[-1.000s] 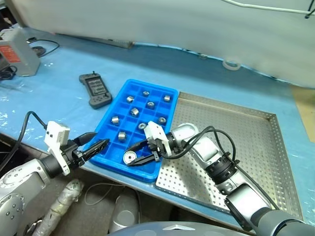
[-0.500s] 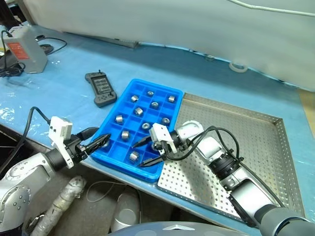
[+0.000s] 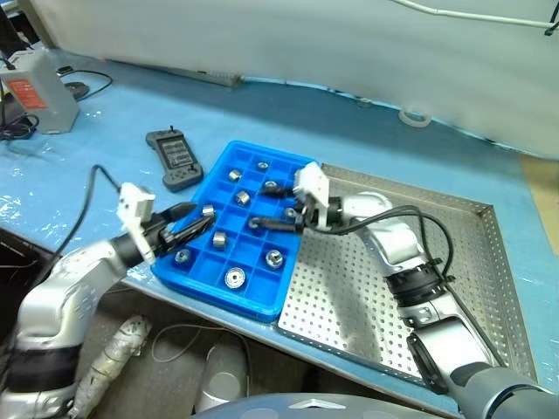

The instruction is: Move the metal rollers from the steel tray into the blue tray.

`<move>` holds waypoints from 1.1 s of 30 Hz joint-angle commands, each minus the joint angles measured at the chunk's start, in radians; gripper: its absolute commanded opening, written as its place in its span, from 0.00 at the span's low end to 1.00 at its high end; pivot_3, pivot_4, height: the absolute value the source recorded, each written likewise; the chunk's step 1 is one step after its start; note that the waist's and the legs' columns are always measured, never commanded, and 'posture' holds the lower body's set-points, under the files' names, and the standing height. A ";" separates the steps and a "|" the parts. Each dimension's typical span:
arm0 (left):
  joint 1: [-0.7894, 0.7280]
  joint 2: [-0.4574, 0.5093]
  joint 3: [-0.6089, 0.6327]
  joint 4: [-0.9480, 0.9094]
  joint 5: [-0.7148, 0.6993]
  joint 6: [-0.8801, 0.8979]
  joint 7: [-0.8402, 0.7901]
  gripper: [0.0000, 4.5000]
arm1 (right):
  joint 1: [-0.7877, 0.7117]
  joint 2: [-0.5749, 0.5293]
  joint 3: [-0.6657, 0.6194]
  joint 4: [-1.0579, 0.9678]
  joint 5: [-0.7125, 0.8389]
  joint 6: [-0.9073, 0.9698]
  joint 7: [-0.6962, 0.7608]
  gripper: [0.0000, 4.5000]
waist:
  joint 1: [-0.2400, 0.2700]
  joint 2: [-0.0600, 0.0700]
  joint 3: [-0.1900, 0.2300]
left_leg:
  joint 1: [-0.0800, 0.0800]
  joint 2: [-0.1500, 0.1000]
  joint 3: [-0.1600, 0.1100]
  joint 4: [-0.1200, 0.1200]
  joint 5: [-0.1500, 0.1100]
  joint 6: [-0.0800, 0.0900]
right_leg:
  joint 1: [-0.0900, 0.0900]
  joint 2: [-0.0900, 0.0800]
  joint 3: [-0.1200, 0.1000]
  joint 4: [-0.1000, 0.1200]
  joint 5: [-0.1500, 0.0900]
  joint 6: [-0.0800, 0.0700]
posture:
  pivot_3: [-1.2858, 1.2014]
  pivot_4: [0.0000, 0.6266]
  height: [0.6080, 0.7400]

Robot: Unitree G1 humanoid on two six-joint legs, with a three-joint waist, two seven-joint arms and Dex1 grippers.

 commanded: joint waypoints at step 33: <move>-0.575 -0.468 -0.180 0.600 0.242 -0.290 0.021 0.78 | 0.330 0.016 -0.341 -0.295 -0.173 0.108 -0.855 0.72 | -0.218 -0.002 -0.003 | -0.009 -0.001 0.006 0.004 -0.003 0.006 | -0.001 -0.003 0.004 -0.005 0.004 -0.003 | 0.45 0.24 1.00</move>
